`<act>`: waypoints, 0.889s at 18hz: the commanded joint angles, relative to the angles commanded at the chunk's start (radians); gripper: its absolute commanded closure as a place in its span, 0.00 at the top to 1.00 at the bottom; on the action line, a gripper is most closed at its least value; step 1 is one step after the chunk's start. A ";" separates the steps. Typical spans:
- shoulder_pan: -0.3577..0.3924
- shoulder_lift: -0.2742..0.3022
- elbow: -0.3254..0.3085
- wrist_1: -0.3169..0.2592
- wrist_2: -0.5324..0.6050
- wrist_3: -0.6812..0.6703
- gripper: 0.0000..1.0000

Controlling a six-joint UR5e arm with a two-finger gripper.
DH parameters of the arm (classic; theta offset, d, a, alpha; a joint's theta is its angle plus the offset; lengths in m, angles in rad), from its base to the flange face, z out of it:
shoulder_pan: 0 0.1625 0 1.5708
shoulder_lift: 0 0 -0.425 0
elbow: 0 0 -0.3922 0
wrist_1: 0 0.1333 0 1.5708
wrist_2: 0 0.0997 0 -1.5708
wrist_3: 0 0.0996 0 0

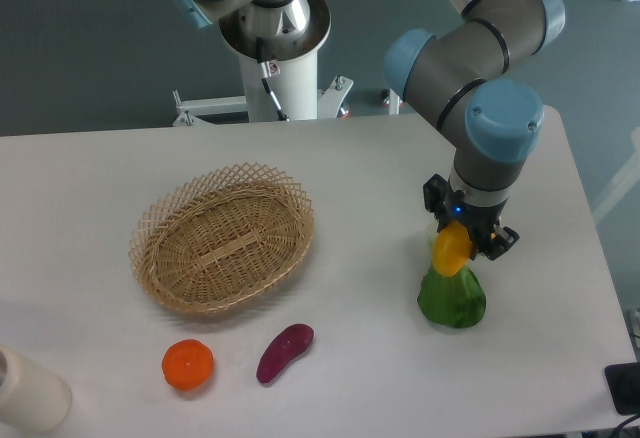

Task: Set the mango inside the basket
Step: 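Lift the yellow mango in the gripper up off the bok choy, then carry the held mango over to the wicker basket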

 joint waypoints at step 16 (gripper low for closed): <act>-0.182 0.037 -0.044 0.003 0.003 -0.139 0.50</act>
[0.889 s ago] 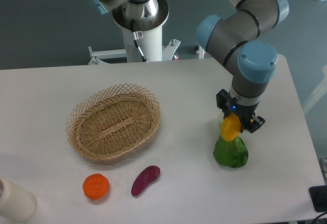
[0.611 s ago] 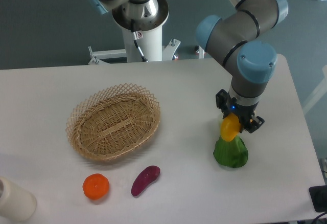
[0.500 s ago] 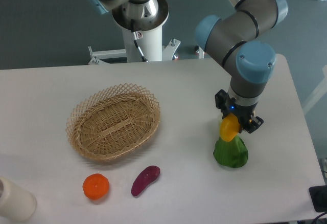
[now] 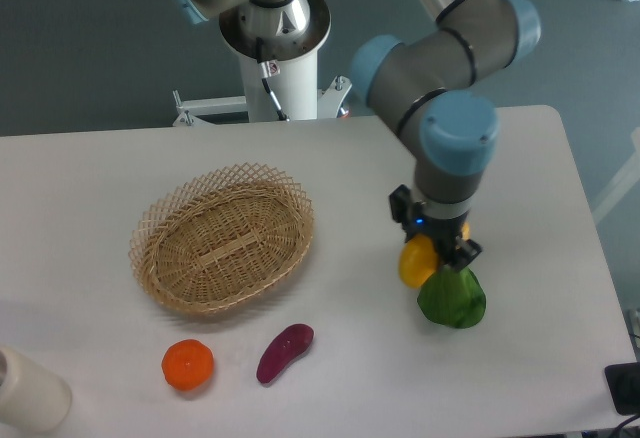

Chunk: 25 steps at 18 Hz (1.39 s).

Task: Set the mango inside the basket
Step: 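Carry the held mango over to the wicker basket, then lower the mango into the basket and open the gripper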

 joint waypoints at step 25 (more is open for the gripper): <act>-0.371 0.109 -0.316 0.178 0.041 -0.166 0.60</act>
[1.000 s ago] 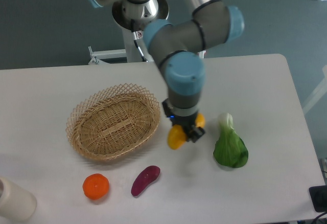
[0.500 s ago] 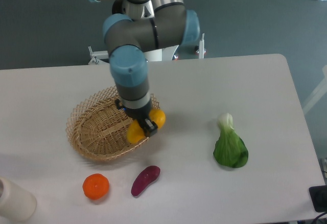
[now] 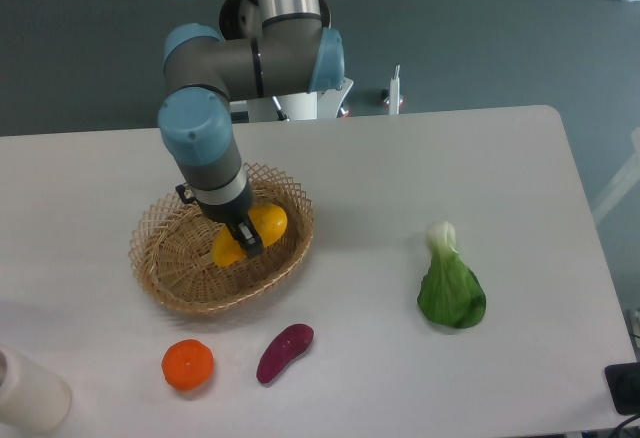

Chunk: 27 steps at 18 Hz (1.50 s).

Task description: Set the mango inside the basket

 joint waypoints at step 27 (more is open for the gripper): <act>0.297 -0.006 0.133 0.008 -0.020 0.017 1.00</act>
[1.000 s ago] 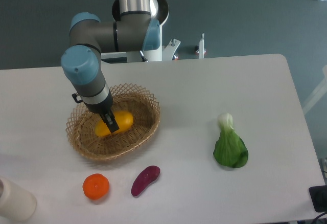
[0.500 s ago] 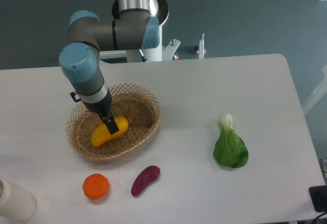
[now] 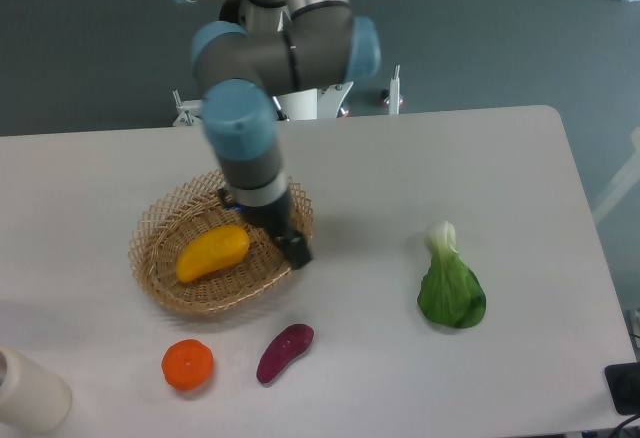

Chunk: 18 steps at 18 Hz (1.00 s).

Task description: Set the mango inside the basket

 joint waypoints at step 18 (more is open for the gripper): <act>0.332 -0.106 0.107 0.041 -0.118 0.383 1.00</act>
